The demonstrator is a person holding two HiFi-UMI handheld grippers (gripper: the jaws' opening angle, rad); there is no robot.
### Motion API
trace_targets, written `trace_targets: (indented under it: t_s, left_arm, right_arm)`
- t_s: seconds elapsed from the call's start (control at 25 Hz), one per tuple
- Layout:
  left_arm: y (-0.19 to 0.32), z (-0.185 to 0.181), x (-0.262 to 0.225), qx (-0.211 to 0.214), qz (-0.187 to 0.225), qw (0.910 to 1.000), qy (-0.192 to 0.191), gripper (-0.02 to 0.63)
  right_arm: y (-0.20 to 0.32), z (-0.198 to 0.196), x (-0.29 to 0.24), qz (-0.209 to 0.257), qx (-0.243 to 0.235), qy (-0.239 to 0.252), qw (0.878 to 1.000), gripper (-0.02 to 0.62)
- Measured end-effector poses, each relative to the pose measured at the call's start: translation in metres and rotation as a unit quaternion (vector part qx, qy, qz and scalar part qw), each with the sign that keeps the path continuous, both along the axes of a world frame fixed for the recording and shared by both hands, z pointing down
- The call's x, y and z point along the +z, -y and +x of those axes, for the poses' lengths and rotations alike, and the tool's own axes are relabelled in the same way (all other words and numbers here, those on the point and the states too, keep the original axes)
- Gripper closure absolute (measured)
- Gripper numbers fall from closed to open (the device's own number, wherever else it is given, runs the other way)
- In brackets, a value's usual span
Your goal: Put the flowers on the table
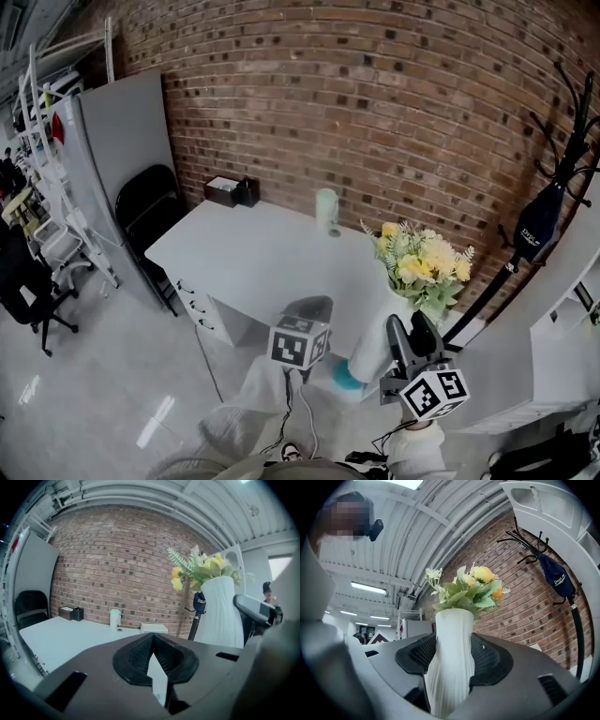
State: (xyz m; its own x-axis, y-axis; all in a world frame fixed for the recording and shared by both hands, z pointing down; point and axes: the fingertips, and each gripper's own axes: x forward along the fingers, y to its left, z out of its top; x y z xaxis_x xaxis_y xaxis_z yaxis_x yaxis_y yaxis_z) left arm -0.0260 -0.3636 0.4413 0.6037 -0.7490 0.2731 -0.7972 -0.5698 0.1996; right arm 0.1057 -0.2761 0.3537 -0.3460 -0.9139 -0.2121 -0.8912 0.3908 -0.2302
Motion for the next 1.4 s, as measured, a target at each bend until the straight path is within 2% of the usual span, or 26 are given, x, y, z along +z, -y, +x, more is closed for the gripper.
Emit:
trace_targets:
  t_s: [0.36, 0.64, 0.92, 1.28, 1.4]
  left_arm:
    - [0.029, 0.007, 0.045, 0.026, -0.047, 0.9985, -0.002, 0.6]
    - [0.066, 0.002, 0.053, 0.015, -0.052, 0.9985, 0.003, 0.6]
    - [0.117, 0.01, 0.06, 0.005, -0.055, 0.9984, 0.013, 0.6]
    - [0.187, 0.029, 0.096, -0.002, -0.095, 0.9946, 0.043, 0.6]
    - [0.209, 0.035, 0.105, -0.01, -0.106, 0.9934, 0.04, 0.6]
  right_arm:
    - [0.037, 0.002, 0.034, -0.049, 0.023, 0.0, 0.999, 0.344]
    - [0.076, 0.012, 0.038, -0.047, 0.026, 0.001, 0.999, 0.344]
    - [0.135, 0.041, 0.046, -0.049, 0.035, 0.004, 0.998, 0.344]
    - [0.231, 0.079, 0.078, -0.078, 0.039, 0.01, 0.996, 0.344]
    - [0.262, 0.088, 0.092, -0.087, 0.037, 0.009, 0.995, 0.344]
